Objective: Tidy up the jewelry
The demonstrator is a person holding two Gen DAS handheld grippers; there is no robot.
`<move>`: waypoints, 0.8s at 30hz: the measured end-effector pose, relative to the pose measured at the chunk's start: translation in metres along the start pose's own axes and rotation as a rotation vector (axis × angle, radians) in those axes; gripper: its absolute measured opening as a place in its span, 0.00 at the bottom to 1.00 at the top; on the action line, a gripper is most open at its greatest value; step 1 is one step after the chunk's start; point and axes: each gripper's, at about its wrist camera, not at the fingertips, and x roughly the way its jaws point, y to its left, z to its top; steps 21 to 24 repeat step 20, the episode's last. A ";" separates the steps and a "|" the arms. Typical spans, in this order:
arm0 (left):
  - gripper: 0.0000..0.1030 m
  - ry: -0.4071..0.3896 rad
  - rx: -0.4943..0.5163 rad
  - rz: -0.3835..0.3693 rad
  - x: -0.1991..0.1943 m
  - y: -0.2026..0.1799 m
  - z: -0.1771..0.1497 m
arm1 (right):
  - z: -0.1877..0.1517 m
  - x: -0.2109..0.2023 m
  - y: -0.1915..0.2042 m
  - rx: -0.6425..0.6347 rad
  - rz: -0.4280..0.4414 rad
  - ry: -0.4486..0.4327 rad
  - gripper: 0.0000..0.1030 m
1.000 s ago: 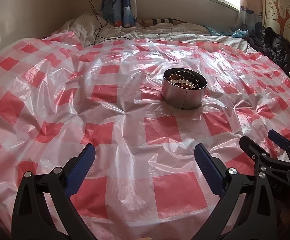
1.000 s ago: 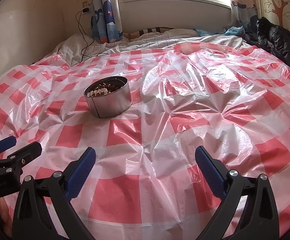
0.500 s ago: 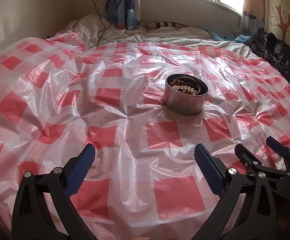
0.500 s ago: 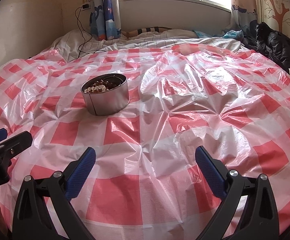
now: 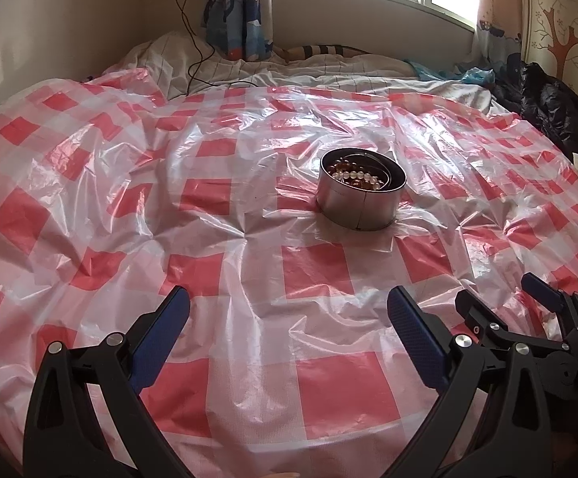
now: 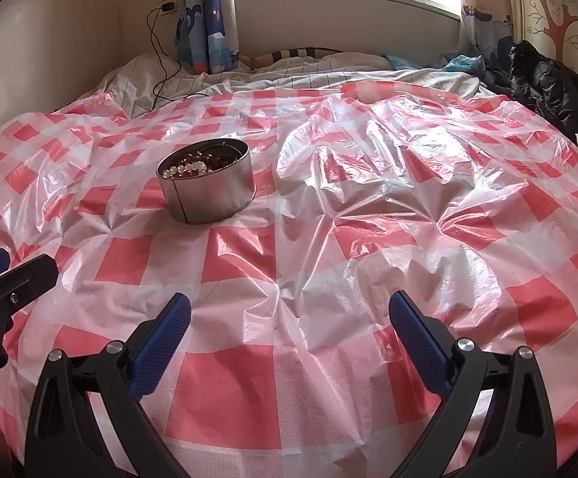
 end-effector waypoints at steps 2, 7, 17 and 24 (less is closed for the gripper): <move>0.93 0.011 -0.015 -0.021 0.001 0.002 0.000 | 0.000 0.001 0.000 -0.001 0.000 0.004 0.93; 0.92 -0.014 -0.100 -0.096 -0.003 0.017 0.000 | -0.001 0.004 -0.001 0.003 0.004 0.015 0.93; 0.93 0.029 -0.045 -0.012 0.006 0.014 -0.001 | -0.001 0.004 -0.001 0.008 0.000 0.009 0.93; 0.93 0.030 -0.037 -0.005 0.006 0.012 -0.002 | -0.001 0.004 -0.002 0.010 -0.002 0.011 0.93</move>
